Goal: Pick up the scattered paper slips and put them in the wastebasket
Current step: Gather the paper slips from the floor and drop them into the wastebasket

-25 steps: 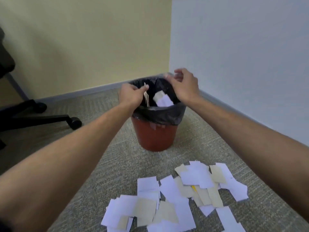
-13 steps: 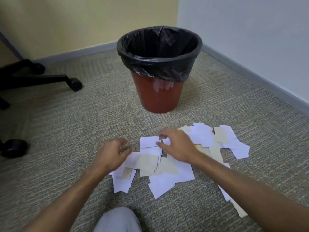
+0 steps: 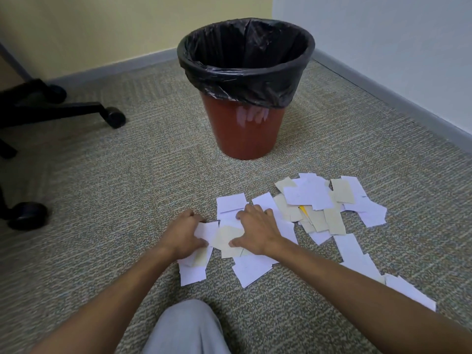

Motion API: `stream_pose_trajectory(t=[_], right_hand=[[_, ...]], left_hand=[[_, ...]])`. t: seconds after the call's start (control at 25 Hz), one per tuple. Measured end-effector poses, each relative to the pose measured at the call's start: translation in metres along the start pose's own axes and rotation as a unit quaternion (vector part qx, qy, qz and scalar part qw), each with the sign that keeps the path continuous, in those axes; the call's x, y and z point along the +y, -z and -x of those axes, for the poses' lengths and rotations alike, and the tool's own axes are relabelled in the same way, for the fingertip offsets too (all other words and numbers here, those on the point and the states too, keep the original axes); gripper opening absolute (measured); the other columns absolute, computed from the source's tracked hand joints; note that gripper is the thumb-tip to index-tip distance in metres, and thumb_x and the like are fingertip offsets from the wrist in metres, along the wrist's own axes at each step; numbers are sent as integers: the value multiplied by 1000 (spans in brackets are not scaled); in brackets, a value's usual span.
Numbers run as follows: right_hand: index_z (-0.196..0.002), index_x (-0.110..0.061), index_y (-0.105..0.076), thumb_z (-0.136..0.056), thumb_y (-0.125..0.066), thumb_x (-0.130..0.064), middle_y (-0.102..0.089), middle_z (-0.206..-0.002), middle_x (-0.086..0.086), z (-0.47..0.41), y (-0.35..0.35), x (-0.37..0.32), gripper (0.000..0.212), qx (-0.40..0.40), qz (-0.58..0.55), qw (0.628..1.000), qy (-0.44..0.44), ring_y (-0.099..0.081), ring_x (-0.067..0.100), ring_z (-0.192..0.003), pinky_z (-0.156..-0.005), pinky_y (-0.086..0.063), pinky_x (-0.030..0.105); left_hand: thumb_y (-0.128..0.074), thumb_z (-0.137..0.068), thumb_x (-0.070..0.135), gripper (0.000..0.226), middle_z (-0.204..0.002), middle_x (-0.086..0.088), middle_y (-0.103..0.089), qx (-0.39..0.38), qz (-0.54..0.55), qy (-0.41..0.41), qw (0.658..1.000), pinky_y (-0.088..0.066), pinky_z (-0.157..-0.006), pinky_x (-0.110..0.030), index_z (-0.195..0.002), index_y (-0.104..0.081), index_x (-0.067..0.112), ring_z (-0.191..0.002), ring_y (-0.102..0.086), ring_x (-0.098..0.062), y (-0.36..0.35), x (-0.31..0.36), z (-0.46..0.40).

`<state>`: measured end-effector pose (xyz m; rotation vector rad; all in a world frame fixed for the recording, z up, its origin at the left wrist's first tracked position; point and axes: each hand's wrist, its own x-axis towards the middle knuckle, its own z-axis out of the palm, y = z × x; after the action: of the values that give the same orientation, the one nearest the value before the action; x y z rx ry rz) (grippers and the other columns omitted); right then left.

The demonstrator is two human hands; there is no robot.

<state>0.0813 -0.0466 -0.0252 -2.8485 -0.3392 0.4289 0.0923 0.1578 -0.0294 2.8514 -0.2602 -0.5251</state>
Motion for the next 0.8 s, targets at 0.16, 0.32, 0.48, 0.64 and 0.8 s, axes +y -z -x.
stream_pose_trajectory(t=[0.16, 0.32, 0.48, 0.64, 0.8], right_hand=[[-116, -20, -60, -79, -71, -49, -56, -122, 4, -1, 4, 9, 49, -20, -73, 997, -7, -48, 25, -117, -93, -29, 40], [-84, -26, -61, -77, -75, -39, -67, -101, 2, -2, 19, 25, 21, -11, -261, 963, -65, -62, 22, -94, -79, -45, 34], [-82, -14, -70, -82, -73, -26, -67, -80, 2, 14, 45, 35, 12, 84, -347, 932, -62, -57, 16, -71, -65, -41, 32], [-120, -10, -61, -89, -67, -28, -62, -117, 0, 22, 26, 28, 36, -38, -352, 934, -40, -58, 16, -96, -73, -41, 26], [-128, -12, -54, -93, -58, -37, -49, -134, 10, 19, -5, 17, 43, -97, -155, 983, 31, -44, 27, -125, -98, -38, 39]], left_hand=[[-78, -76, 25, 30, -104, -4, -64, 12, 124, 30, 992, -46, -77, -33, -104, -69, 14, -95, -60, -23, 7, -8, 1], [-73, -82, 12, 6, -81, -8, -67, 16, 250, 78, 965, -39, -59, -28, -77, -70, 10, -73, -59, -22, 30, -20, 7], [-70, -85, 11, 5, -79, -11, -67, 95, 370, 112, 917, -39, -59, -29, -82, -69, 6, -68, -58, -23, 62, -28, 24], [-66, -88, 11, 6, -79, -11, -70, 92, 425, 124, 892, -43, -56, -27, -85, -68, 7, -66, -63, -26, 68, -29, 44], [-63, -90, 13, 8, -87, -13, -71, -6, 369, 115, 922, -48, -60, -30, -86, -69, 9, -78, -68, -33, 27, -26, 57]])
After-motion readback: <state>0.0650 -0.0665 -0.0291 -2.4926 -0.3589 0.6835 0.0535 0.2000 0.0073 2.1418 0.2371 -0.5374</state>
